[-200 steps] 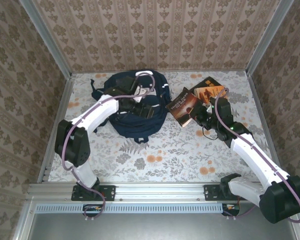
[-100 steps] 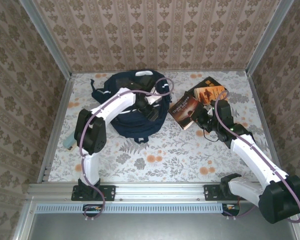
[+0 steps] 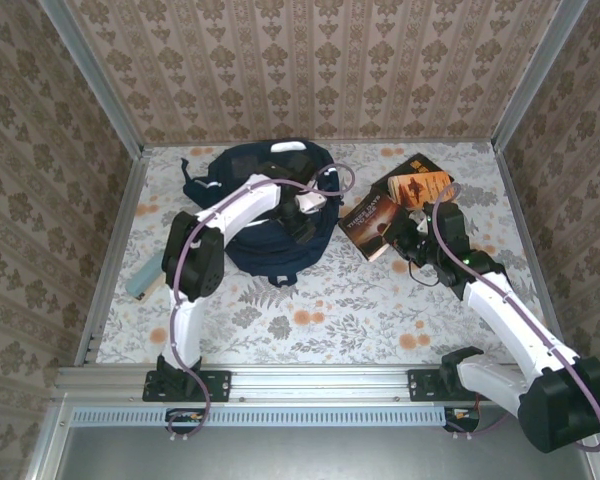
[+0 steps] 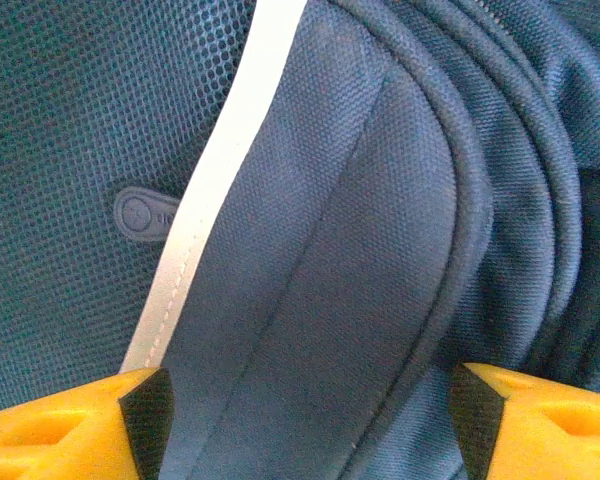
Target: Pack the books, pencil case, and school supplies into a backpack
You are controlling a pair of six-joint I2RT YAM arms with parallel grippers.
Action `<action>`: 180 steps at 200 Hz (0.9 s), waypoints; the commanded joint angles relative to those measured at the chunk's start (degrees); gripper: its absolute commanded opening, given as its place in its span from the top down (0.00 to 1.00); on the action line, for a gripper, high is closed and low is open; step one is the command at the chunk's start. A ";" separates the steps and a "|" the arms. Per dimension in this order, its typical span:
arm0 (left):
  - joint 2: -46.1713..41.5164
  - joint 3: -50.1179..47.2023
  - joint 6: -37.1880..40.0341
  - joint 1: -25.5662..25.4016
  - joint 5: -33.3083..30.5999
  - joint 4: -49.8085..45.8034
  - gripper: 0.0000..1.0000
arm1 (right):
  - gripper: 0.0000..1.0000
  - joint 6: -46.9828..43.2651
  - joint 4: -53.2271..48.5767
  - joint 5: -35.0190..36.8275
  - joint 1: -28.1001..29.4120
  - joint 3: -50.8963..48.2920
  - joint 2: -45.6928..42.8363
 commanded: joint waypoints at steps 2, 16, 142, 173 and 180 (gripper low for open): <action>2.00 2.42 5.17 -0.20 -0.63 -2.68 0.24 | 0.83 -0.66 2.64 -1.62 -0.38 -0.44 -2.51; 2.82 3.33 5.61 -0.18 -0.76 -3.00 0.25 | 0.82 -0.91 2.51 -1.71 -0.40 -0.23 -2.73; -8.60 0.44 4.58 -1.78 -6.97 10.85 0.89 | 0.82 -2.61 -1.29 1.47 -0.38 -0.40 -7.50; -14.90 -3.61 2.27 -2.93 -12.45 19.12 0.89 | 0.82 -3.50 -2.12 1.36 -0.39 -0.16 -9.80; -16.05 -4.21 1.44 -3.16 -13.99 20.84 0.89 | 0.82 -3.36 -1.22 0.30 -0.41 -0.44 -10.37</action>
